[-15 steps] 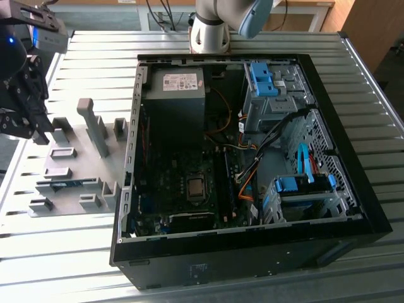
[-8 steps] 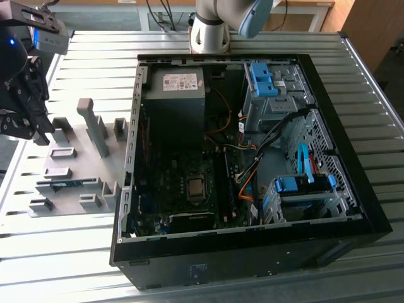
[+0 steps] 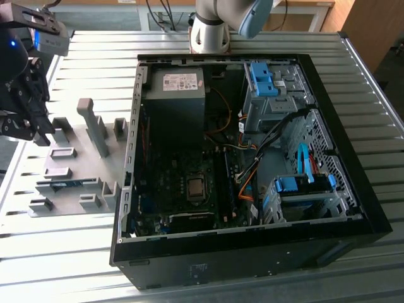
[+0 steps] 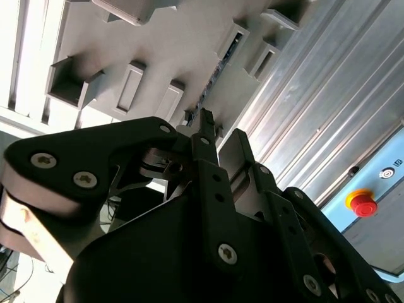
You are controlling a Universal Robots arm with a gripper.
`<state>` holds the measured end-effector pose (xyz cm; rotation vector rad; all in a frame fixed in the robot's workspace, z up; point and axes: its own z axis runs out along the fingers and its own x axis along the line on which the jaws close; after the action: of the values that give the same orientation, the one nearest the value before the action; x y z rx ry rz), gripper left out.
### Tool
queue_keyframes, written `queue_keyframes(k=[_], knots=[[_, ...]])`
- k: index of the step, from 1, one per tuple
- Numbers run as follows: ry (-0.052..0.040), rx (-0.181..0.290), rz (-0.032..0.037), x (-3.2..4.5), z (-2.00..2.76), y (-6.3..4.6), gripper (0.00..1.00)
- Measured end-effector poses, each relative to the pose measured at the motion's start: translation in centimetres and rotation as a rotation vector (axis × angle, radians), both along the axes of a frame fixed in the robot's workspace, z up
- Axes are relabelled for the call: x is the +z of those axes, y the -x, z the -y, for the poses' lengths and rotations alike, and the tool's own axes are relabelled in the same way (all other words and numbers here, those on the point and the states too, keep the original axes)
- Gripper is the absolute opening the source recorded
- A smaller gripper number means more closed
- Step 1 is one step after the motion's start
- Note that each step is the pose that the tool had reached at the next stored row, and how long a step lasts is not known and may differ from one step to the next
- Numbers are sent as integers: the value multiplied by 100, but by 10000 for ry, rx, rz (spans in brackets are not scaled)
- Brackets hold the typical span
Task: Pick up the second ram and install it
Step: 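Pick up the second ram and move it above second insertion slot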
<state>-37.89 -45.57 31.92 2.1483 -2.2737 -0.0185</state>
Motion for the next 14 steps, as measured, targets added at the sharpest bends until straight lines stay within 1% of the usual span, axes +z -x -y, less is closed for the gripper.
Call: queue_keyframes(k=[14], knots=[[0,0,0,-28,0,0,31]])
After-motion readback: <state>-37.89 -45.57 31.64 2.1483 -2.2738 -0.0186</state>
